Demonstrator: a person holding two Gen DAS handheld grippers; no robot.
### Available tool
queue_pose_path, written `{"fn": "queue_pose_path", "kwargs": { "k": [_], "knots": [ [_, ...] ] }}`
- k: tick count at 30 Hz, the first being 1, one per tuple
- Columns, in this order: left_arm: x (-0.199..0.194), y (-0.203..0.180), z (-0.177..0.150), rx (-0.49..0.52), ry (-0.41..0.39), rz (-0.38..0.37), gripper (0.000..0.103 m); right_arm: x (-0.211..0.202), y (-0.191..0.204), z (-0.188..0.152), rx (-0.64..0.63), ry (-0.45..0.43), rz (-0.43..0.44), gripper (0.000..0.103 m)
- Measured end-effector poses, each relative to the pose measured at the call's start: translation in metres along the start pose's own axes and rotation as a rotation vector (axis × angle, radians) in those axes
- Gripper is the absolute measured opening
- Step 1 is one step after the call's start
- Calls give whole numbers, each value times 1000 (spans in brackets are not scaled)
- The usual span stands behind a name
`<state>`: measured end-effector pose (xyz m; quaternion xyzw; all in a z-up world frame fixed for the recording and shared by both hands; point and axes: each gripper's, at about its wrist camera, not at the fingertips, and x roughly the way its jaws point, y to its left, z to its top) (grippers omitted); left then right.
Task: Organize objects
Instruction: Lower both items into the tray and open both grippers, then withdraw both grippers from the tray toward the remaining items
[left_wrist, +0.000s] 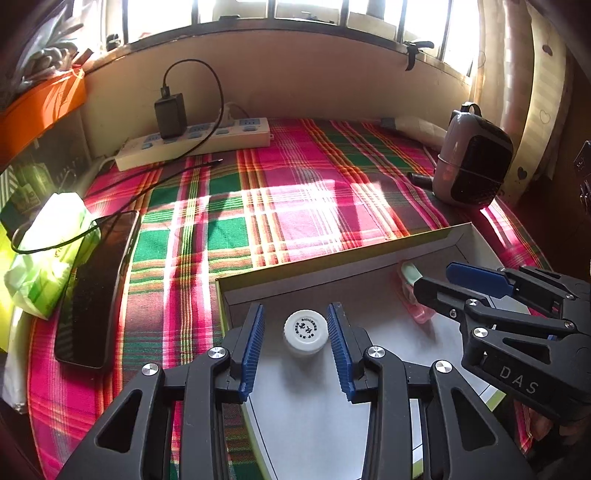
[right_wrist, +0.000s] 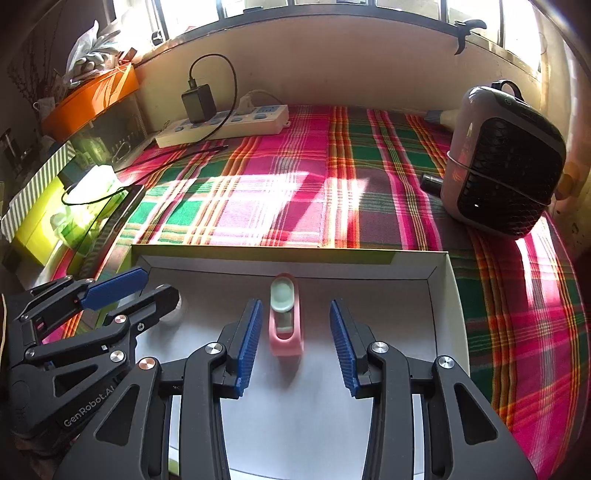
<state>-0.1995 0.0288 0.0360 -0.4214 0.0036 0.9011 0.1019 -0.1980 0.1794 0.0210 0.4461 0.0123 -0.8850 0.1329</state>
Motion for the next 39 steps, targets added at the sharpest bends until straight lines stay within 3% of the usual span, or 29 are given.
{"fn": "queue_pose_path", "kwargs": {
  "k": [11, 17, 24, 35, 39],
  "knots": [
    [-43, 29, -19, -80, -56, 18, 34, -57, -60, -25, 115, -73, -100, 40],
    [-49, 40, -32, -124, -45, 18, 34, -55, -91, -45, 237, -41, -26, 40],
    [-44, 44, -43, -150, -15, 6, 34, -47, -84, -56, 246, -6, 98, 40],
    [-47, 49, -46, -167, -15, 18, 34, -50, -77, -64, 243, -13, 112, 40],
    [-51, 51, -49, -178, -22, 17, 34, -55, -77, -66, 240, -24, 66, 40]
  ]
}}
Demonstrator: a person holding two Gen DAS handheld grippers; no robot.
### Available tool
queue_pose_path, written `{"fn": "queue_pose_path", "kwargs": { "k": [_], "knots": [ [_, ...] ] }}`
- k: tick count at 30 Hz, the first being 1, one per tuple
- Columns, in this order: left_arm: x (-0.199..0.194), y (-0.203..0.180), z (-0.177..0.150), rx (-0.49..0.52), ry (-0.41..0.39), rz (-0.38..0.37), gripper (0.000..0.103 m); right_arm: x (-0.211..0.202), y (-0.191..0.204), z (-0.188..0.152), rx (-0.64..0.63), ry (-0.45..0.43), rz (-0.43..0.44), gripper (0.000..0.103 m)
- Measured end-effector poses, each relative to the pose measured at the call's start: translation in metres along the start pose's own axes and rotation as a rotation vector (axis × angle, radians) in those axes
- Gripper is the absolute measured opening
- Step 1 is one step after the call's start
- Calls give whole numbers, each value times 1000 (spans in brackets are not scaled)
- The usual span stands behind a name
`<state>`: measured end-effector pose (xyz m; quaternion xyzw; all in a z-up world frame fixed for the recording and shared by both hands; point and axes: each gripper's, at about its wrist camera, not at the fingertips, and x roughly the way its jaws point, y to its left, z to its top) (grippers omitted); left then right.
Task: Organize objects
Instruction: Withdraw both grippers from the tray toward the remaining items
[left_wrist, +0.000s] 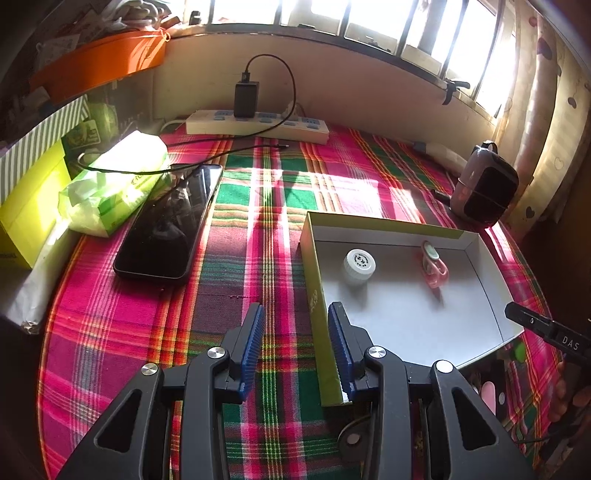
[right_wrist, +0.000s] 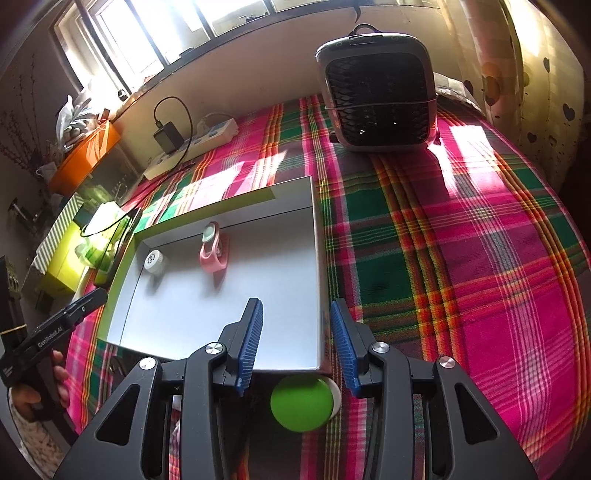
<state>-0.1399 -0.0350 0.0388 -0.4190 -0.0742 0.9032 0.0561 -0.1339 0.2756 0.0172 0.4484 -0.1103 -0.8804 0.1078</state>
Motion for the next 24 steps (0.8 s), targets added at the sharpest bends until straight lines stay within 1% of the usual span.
{"fn": "queue_pose_path", "kwargs": {
  "k": [7, 12, 17, 21, 24],
  "knots": [
    [-15, 3, -17, 0, -23, 5, 34, -22, 8, -13, -50, -66, -40, 40],
    [-25, 6, -33, -11, -26, -8, 34, -35, 15, -29, -69, -97, -40, 40],
    [-29, 7, -48, -7, -10, -26, 34, -46, 20, -47, -77, -121, -34, 40],
    [-26, 7, -59, -7, 13, -52, 34, -52, 24, -61, -96, -136, -52, 40],
    [-23, 6, -64, -10, 26, -72, 35, -51, 26, -70, -105, -125, -33, 41]
  ]
}}
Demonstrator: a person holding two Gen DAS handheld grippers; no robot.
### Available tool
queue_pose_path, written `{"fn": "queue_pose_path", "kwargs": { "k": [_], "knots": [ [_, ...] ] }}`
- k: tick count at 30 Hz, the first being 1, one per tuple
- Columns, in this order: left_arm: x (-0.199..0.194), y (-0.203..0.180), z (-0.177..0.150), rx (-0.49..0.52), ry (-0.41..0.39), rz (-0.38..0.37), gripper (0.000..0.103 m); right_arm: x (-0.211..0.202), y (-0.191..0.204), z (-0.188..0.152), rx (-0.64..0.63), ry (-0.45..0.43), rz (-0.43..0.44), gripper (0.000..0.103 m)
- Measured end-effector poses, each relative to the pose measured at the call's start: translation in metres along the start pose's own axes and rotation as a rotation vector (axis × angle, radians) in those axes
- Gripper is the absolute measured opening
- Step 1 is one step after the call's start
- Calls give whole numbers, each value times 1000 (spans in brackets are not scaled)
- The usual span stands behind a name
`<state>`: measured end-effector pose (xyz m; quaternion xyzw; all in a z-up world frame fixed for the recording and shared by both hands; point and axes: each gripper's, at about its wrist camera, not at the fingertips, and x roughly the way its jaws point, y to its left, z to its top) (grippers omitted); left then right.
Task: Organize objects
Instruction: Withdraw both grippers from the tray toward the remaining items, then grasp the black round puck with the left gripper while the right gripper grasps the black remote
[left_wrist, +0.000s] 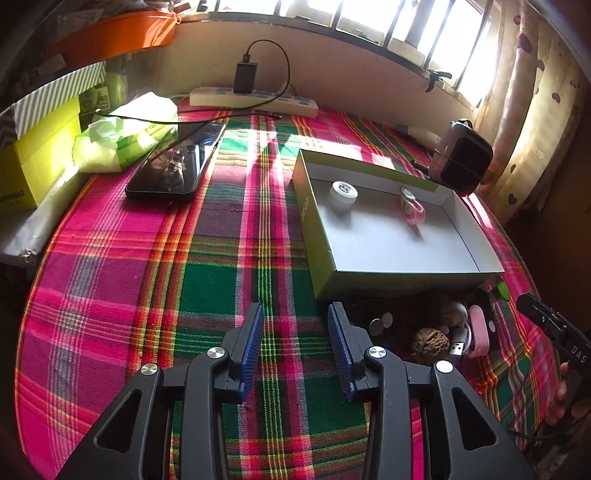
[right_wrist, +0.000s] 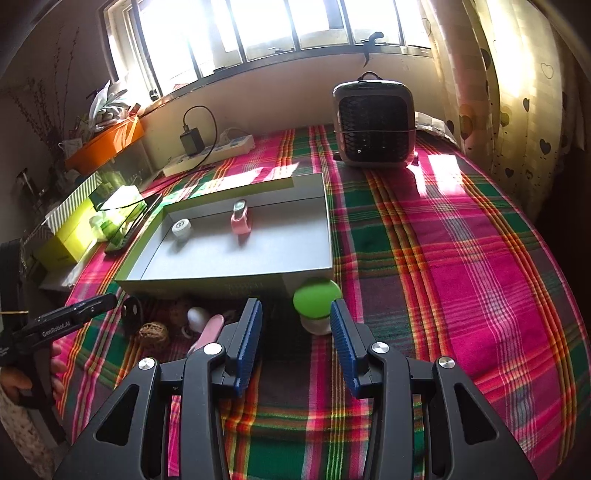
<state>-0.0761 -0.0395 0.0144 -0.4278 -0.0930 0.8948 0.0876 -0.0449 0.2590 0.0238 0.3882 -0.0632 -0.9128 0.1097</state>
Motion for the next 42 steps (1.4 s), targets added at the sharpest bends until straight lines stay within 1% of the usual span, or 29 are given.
{"fn": "queue_pose_path", "kwargs": {
  "k": [2, 4, 6, 8, 12, 15, 19, 28, 30, 37, 42],
  "knots": [
    [4, -3, -2, 16, 17, -31, 38, 1, 1, -6, 2, 7, 5, 45],
    [8, -6, -3, 31, 30, -76, 38, 4, 2, -11, 9, 22, 12, 46],
    [10, -6, -2, 23, 36, -110, 38, 6, 1, -14, 17, 33, 19, 47],
    [11, -7, -2, 14, 38, -124, 39, 9, 1, -15, 17, 42, 18, 47],
    [10, -12, -2, 40, 34, -142, 41, 9, 3, -16, 15, 41, 31, 47],
    [13, -16, -1, 52, 47, -147, 41, 10, 4, -16, 15, 44, 35, 47],
    [12, -24, -2, 74, 46, -180, 41, 12, 4, -17, 14, 52, 40, 47],
    [15, -38, -3, 113, 58, -200, 41, 16, 11, -18, -4, 66, 61, 47],
    [17, -41, -1, 120, 57, -189, 41, 17, 12, -18, -4, 67, 63, 47],
    [25, -44, 1, 107, 74, -175, 41, 17, 14, -18, -13, 69, 62, 47],
    [24, -40, 0, 92, 70, -178, 41, 18, 17, -18, -16, 68, 63, 47]
  ]
}}
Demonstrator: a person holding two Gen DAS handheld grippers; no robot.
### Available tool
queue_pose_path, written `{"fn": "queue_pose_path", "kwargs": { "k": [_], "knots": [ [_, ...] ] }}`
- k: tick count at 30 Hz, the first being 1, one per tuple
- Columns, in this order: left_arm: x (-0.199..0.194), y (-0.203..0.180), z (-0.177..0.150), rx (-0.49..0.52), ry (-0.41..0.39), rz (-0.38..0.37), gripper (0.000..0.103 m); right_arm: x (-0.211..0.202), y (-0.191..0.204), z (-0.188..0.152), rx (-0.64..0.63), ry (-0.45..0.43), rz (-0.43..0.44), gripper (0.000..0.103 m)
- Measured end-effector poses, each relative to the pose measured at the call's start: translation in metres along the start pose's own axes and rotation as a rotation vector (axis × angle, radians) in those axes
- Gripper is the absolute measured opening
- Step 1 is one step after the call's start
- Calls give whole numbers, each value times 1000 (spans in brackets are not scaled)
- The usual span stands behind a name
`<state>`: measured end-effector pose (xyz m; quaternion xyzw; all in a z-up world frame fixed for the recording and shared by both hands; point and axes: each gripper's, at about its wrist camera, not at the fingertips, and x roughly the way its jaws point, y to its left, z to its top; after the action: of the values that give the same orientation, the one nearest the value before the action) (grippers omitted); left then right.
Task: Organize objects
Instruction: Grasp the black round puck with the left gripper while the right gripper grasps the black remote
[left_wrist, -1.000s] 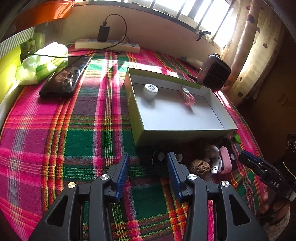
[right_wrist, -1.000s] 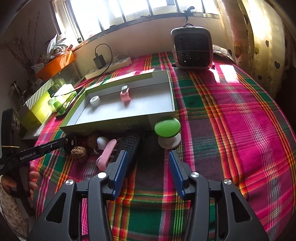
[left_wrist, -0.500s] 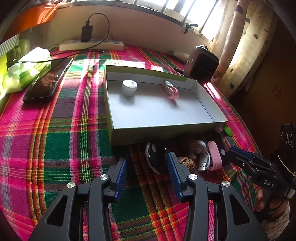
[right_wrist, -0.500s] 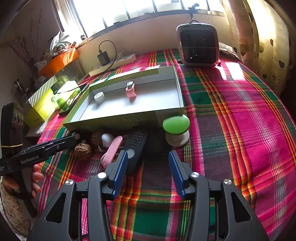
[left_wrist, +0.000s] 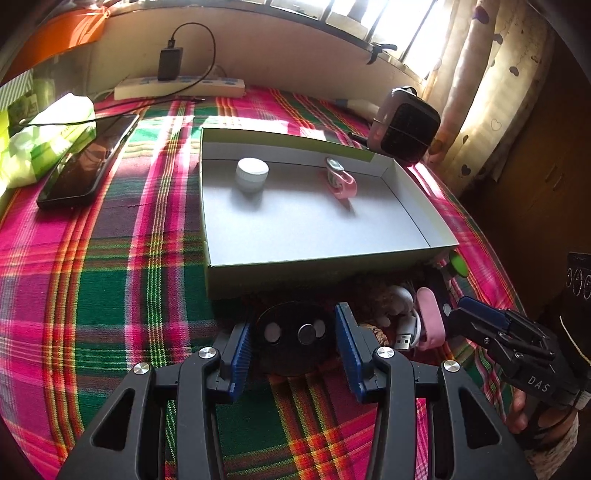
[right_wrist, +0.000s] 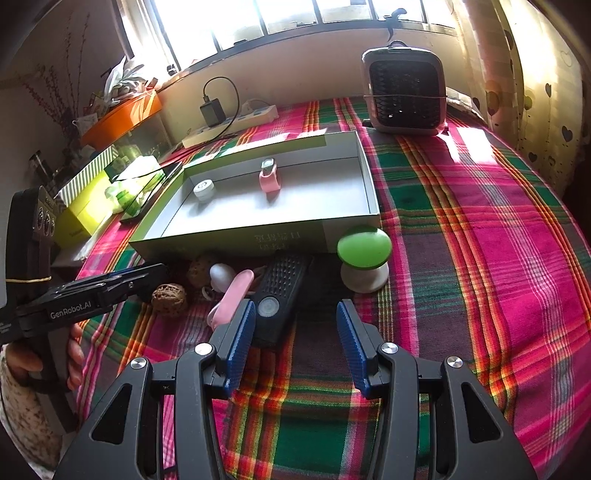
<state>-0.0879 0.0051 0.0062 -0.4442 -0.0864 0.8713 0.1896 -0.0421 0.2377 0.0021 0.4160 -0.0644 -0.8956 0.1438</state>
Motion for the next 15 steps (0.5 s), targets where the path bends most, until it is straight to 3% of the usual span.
{"fn": "queue_pose_path", "kwargs": {
  "k": [6, 15],
  "knots": [
    [-2, 4, -1, -18, -10, 9, 40, 5, 10, -1, -35, 12, -5, 48],
    [-3, 2, -3, 0, -12, 30, 40, 8, 12, -4, -87, 28, -126, 48]
  ]
}}
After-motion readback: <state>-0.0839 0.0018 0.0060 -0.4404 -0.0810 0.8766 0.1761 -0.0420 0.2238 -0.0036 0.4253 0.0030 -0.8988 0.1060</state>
